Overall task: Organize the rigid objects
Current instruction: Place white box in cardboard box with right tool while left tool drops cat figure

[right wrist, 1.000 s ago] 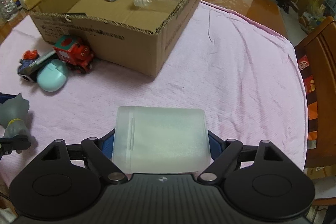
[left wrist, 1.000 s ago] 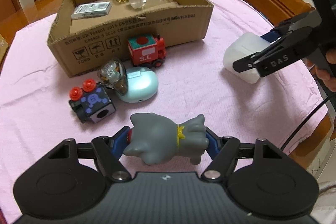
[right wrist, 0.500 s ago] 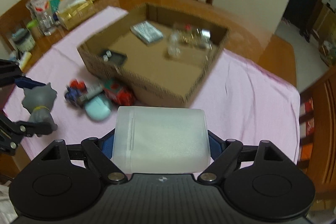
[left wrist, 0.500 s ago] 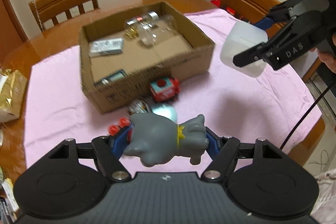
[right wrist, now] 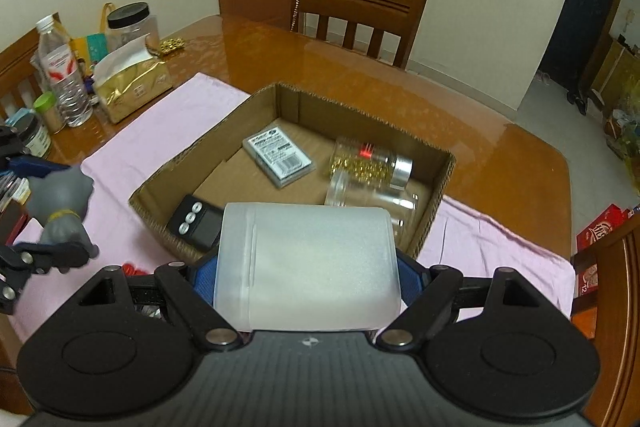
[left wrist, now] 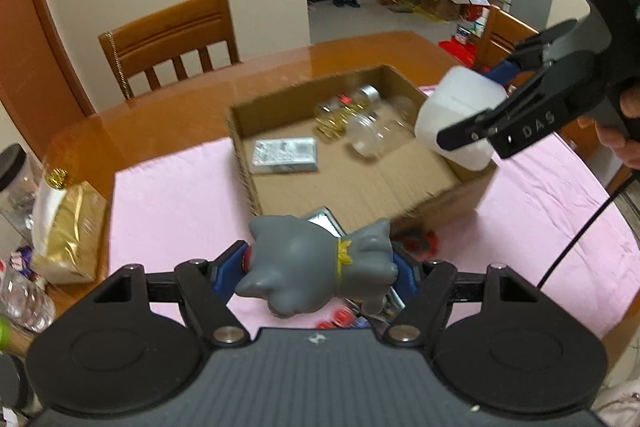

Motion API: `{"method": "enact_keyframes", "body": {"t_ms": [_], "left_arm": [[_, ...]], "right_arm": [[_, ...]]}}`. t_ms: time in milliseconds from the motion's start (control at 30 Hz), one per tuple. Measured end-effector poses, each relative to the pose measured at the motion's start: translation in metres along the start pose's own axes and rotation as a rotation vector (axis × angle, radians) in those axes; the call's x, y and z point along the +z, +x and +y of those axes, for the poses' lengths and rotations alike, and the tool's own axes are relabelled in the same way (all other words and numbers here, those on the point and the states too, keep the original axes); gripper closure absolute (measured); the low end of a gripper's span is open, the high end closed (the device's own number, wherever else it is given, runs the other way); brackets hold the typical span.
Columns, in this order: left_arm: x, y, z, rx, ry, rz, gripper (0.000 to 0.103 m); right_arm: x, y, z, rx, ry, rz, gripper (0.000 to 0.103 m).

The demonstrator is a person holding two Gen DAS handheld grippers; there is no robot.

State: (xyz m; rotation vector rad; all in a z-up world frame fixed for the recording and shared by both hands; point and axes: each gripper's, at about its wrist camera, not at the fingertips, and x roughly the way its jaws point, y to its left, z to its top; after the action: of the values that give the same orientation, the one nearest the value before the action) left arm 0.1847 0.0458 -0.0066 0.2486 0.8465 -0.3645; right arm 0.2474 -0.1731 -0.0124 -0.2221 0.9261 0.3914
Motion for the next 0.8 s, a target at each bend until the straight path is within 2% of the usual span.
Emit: {"method": "enact_keyframes", "body": {"t_ms": [100, 200, 533, 800], "left_arm": [[0.009, 0.006, 0.012, 0.01, -0.006, -0.013, 0.031], [0.018, 0.014, 0.02, 0.005, -0.01, -0.024, 0.031], [0.048, 0.049, 0.031, -0.031, 0.001, -0.034, 0.031], [0.069, 0.084, 0.029, -0.065, 0.025, -0.023, 0.031]], "right_arm": [[0.007, 0.014, 0.002, -0.014, 0.014, 0.0, 0.016], [0.008, 0.021, 0.003, -0.023, 0.04, 0.007, 0.0], [-0.008, 0.001, 0.022, -0.083, 0.077, 0.01, 0.0], [-0.032, -0.013, 0.031, -0.135, 0.169, 0.023, 0.0]]}}
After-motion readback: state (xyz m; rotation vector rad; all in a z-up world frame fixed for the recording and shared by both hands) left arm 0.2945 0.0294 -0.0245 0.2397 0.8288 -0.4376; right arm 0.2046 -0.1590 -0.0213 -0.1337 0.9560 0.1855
